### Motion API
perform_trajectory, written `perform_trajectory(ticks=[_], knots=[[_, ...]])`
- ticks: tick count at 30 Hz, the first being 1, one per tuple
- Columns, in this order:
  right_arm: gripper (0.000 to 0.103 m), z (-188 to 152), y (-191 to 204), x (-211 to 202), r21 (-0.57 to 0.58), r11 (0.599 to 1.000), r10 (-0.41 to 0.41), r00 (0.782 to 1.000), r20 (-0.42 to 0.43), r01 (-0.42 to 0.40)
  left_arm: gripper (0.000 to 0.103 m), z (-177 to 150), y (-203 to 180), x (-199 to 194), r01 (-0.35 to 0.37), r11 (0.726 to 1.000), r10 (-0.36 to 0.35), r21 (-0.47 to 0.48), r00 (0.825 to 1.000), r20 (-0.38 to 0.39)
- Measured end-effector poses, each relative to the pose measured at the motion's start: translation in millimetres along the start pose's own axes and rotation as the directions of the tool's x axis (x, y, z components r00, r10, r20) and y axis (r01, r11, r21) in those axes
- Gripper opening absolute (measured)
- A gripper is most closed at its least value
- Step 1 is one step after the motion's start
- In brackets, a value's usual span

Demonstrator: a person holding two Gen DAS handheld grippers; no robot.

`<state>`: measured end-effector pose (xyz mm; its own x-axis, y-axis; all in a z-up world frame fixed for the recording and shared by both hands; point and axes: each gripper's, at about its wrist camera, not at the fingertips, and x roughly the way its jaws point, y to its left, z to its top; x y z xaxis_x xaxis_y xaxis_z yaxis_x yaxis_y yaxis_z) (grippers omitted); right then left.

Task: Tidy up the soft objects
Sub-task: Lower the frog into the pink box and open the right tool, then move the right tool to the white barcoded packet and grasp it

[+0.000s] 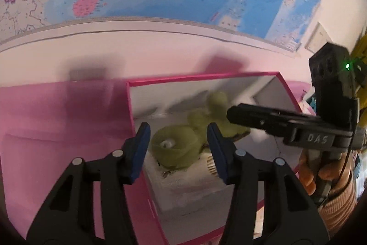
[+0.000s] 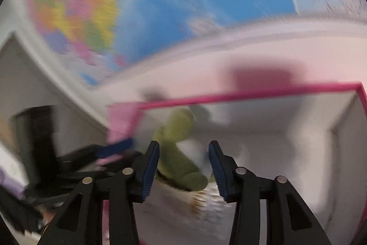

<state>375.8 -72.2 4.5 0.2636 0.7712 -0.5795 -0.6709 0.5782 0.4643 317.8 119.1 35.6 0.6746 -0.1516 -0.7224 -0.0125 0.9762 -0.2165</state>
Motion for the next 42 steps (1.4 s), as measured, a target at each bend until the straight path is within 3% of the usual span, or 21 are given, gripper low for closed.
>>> perform_trajectory(ticks=[7,10,19,23,27,33,36,39,42], knots=[[0.058,-12,-10,-20,-0.002,0.999,-0.037,0.999,0.015,0.037,0.054,-18,-4,-15,-0.01,0.999,0.009,0.044,0.999,0.034],[0.058,-17,-19,-27,-0.01,0.996,-0.094,0.996,0.008,0.094,0.054,-27,-7,-19,0.0,0.998,-0.002,0.066,0.999,0.036],[0.059,-54,-19,-34,-0.037,0.999,-0.043,0.994,-0.097,0.04,0.054,-48,-11,-25,0.022,0.998,-0.023,0.066,1.0,0.015],[0.06,-67,-6,-30,-0.061,0.998,-0.017,0.992,-0.124,0.009,0.054,-56,-8,-46,0.025,0.999,-0.027,0.04,0.998,0.055],[0.06,-71,3,-41,-0.073,0.997,-0.01,0.997,-0.074,0.005,0.054,-64,-12,-82,0.038,0.999,-0.042,0.029,0.989,0.141],[0.06,-91,23,-118,-0.158,0.985,0.076,0.996,0.047,-0.068,0.061,-92,-47,-129,0.122,0.984,-0.147,0.132,0.968,0.202],[0.062,-106,26,-147,-0.168,0.984,0.077,0.995,0.068,-0.064,0.061,-114,-68,-134,0.196,0.963,-0.225,0.186,0.962,0.152],[0.062,-123,14,-163,-0.123,0.991,0.061,0.997,0.055,-0.054,0.061,-137,-87,-125,0.305,0.929,-0.322,0.211,0.945,0.053],[0.062,-150,-10,-178,-0.044,0.999,-0.007,1.0,0.029,0.008,0.061,-161,-108,-102,0.39,0.894,-0.381,0.222,0.921,-0.083]])
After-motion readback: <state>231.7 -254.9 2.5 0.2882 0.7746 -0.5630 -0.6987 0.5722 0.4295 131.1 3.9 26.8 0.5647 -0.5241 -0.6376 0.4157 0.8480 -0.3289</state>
